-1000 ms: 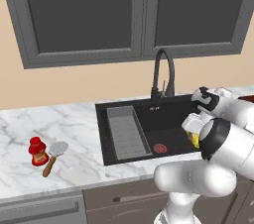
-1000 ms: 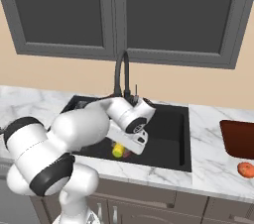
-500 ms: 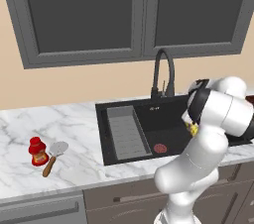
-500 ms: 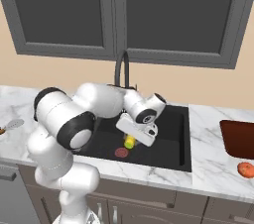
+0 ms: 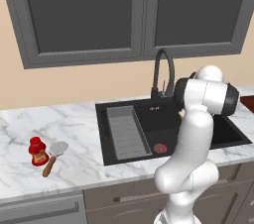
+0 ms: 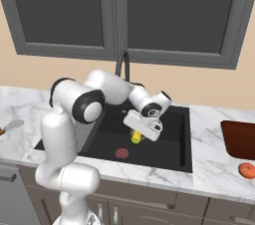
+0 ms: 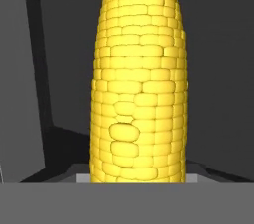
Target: Pick up all produce items and place them in the sink. Turn on the sink faucet to wash them. Then turn the sink off and put them in the tray.
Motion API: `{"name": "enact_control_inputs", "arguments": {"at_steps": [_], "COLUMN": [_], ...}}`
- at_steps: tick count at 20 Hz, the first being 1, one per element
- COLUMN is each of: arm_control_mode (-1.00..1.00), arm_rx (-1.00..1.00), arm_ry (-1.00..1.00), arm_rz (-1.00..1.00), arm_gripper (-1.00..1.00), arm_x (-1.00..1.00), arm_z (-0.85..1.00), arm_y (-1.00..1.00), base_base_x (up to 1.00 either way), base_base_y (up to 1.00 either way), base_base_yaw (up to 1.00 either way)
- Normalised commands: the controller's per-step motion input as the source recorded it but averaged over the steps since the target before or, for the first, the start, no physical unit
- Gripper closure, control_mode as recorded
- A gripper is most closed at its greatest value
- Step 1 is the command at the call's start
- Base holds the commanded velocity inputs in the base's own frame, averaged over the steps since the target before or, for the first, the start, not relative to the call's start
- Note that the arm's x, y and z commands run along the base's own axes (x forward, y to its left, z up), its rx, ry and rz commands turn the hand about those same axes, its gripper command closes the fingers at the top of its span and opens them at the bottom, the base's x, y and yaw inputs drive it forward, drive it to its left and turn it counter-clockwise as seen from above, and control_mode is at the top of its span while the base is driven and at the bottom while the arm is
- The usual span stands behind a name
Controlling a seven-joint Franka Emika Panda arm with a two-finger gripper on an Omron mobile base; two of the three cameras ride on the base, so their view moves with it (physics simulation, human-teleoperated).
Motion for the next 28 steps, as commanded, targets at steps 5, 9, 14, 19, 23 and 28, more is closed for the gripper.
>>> {"name": "enact_control_inputs", "arguments": {"at_steps": [5, 9, 14, 19, 23, 28], "arm_control_mode": [-1.00, -1.00, -1.00, -1.00, -1.00, -1.00], "arm_rx": [0.00, 0.00, 0.00, 0.02, 0.04, 0.01], "arm_ry": [-0.07, -0.09, -0.23, -0.21, -0.16, -0.26], "arm_rz": [0.16, 0.17, 0.19, 0.33, 0.41, 0.35], "arm_gripper": [1.00, 1.00, 1.00, 1.00, 1.00, 1.00], "arm_x": [0.15, 0.07, -0.01, -0.15, -0.09, -0.01], "arm_z": [-0.01, -0.12, -0.11, 0.00, -0.02, -0.04], "arm_y": [-0.21, -0.27, -0.29, -0.13, 0.00, -0.04], "base_base_x": [0.00, 0.00, 0.00, 0.00, 0.00, 0.00], "base_base_y": [0.00, 0.00, 0.00, 0.00, 0.00, 0.00], "base_base_yaw": [0.00, 0.00, 0.00, 0.00, 0.00, 0.00]}}
